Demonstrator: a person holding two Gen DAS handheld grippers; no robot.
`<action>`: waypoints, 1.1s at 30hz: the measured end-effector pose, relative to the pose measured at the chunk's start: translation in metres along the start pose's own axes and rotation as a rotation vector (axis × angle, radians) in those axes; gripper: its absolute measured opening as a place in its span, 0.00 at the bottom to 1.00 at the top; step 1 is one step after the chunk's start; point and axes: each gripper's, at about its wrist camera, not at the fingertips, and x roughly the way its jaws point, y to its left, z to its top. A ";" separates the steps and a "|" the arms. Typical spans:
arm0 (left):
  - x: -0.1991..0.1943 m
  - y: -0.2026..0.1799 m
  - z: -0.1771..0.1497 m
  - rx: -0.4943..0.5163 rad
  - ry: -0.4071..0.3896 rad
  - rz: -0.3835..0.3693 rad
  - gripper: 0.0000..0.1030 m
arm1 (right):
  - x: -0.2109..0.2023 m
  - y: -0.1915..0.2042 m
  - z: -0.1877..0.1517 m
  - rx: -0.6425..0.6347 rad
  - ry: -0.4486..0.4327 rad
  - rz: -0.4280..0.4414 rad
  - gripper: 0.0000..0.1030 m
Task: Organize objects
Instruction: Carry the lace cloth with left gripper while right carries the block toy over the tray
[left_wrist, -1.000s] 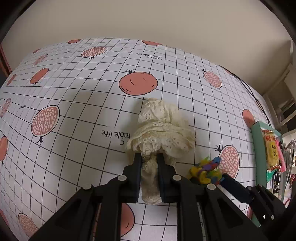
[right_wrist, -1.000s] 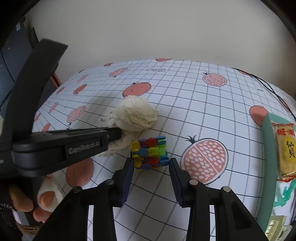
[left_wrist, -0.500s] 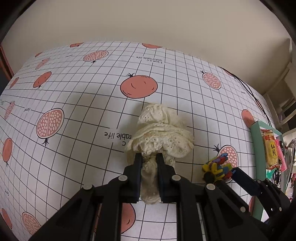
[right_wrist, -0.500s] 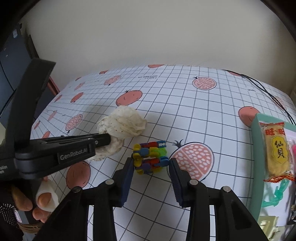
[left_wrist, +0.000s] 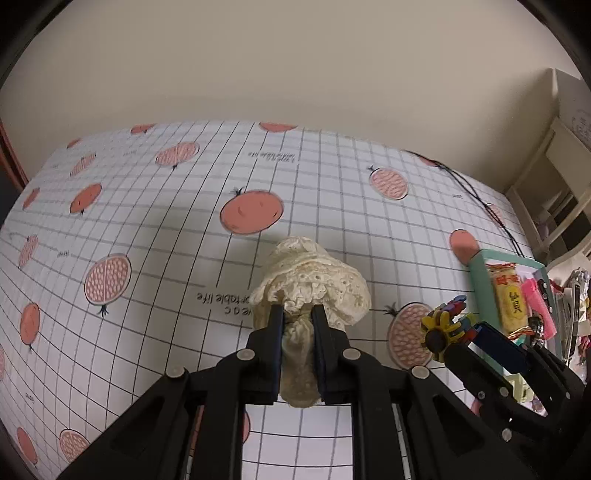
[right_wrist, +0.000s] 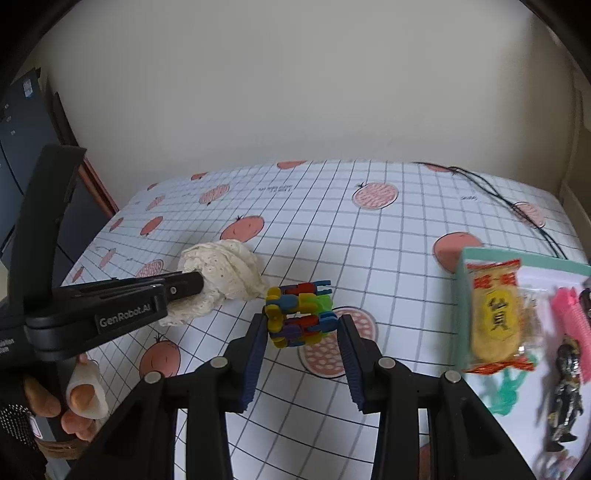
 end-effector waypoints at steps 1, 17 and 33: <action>-0.003 -0.003 0.001 0.006 -0.007 -0.003 0.15 | -0.004 -0.003 0.001 0.003 -0.006 0.000 0.40; -0.035 -0.058 0.005 0.106 -0.086 -0.088 0.15 | -0.058 -0.051 0.010 0.073 -0.104 -0.016 0.40; -0.052 -0.139 -0.005 0.225 -0.112 -0.216 0.15 | -0.100 -0.140 0.000 0.211 -0.144 -0.122 0.40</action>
